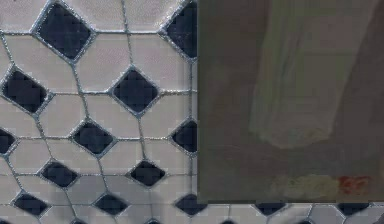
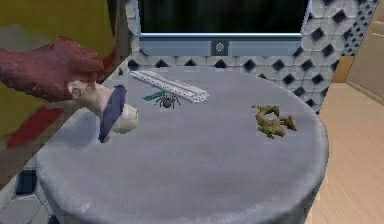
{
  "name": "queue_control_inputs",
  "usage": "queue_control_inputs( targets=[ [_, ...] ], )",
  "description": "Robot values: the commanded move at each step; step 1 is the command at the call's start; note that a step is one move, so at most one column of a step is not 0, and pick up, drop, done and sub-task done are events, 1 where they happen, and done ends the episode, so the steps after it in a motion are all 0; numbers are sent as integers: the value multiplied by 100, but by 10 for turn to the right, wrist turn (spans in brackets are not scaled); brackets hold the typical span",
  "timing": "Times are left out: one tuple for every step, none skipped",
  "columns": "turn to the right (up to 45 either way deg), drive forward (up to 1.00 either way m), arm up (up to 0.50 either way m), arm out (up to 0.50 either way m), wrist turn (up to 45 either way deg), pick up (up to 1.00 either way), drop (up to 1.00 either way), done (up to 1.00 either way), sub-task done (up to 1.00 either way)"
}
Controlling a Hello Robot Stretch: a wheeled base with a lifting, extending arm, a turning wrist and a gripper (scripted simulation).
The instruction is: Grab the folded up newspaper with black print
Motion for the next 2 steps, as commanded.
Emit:
queue_control_inputs(
  targets=[
    [0, 0, 50, 0, 0, 0, 0, 0, 0],
    [0, 0, 38, 0, 0, 0, 0, 0, 0]
  ],
)
